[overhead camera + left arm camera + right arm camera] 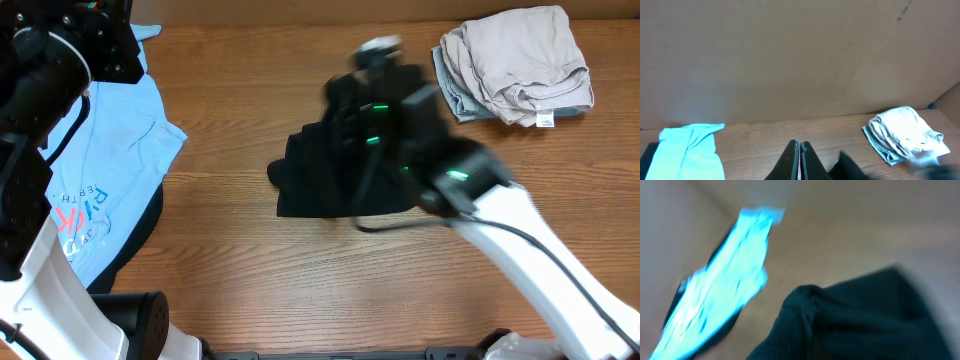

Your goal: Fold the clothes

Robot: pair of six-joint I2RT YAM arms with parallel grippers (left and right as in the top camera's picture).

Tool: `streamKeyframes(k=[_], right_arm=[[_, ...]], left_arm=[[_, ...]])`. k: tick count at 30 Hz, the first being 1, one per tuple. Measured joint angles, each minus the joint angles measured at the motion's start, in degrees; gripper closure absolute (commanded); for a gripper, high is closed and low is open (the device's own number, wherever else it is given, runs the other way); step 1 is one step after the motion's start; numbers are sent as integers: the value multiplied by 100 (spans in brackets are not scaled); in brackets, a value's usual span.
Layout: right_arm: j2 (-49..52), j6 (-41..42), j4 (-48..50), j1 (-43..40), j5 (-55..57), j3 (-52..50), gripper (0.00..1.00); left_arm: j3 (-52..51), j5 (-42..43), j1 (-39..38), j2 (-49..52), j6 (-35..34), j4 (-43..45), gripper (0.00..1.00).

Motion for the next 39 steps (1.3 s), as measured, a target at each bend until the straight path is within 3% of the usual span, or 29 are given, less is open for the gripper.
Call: streamKeyframes(k=[7,9,11,14,16,21,27,33,39], right_arm=[[1137,402,-63,1532,-868,-7,96],[1143,442,-70,1926,-966,-7,59],[1104,509,-138,2247,-1073,-4,34],[942,514,-485,2361,-1156,-7,15],[702,503,-780,2149,-1134,-4,0],[-614,555,-1362,680,-798,-4,0],[-1794,535,-2024,-1073,-697,7,0],[-2061,356,-2662,-2385,-680,7,0],[-1757,282,-3112,-3224,-675,7,0]], left_arm=[[0,-302,0,50,20,-9,93],[0,-435,0,59,20,-24,93],[0,-520,0,63,20,-26,91],[0,-601,0,63,44,-52,92],[0,-632,0,63,68,-92,84],[0,-595,0,66,170,-214,58],[17,24,-345,280,299,-719,48],[-94,151,-1521,1165,544,-1397,47],[-1189,-481,-2450,2131,595,-1397,52]])
